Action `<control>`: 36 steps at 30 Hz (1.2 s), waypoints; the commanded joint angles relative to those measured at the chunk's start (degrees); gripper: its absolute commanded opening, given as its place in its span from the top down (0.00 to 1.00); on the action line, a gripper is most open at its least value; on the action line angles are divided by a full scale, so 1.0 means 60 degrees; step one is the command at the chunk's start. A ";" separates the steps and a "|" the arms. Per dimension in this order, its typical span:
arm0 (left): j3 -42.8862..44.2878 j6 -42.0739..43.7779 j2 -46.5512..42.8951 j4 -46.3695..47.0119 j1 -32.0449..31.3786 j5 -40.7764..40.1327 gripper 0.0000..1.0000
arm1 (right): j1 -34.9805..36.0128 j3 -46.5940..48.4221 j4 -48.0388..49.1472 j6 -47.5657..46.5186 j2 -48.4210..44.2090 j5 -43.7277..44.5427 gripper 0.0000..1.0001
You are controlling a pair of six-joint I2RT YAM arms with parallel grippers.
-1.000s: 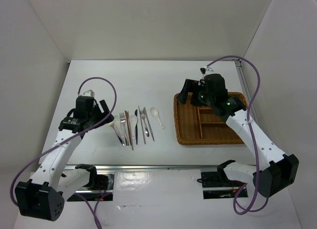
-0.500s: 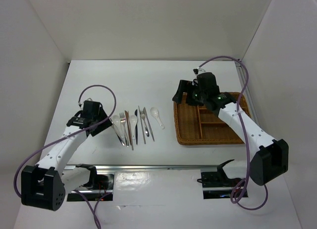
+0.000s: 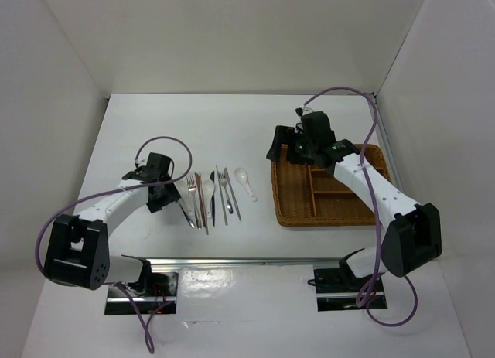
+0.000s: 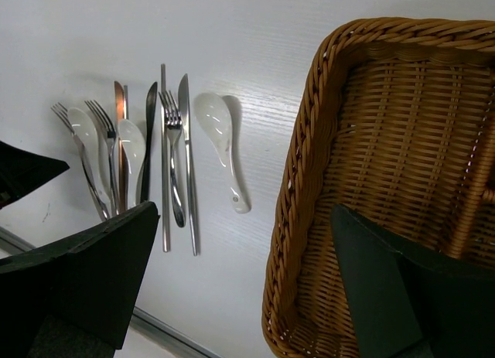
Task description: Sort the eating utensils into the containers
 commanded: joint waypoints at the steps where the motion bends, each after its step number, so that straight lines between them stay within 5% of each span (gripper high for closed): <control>1: 0.0550 -0.0175 0.0407 0.0250 -0.0233 -0.0314 0.34 | 0.0070 0.0470 0.0367 -0.0305 0.0142 0.0131 0.00; 24: 0.1269 -0.0585 0.2267 0.0060 -0.0674 -0.0593 0.38 | 0.0070 0.0557 0.0001 -0.0482 0.0230 0.0482 0.00; 30: 0.1767 -0.0892 0.3000 -0.0424 -0.0980 -0.1002 0.50 | 0.0070 0.0557 -0.0087 -0.0482 0.0142 0.0673 0.00; 36: 0.1767 -0.1083 0.3338 -0.0556 -0.1157 -0.1003 0.74 | 0.0070 0.0383 -0.0175 -0.0482 -0.0034 0.0760 0.00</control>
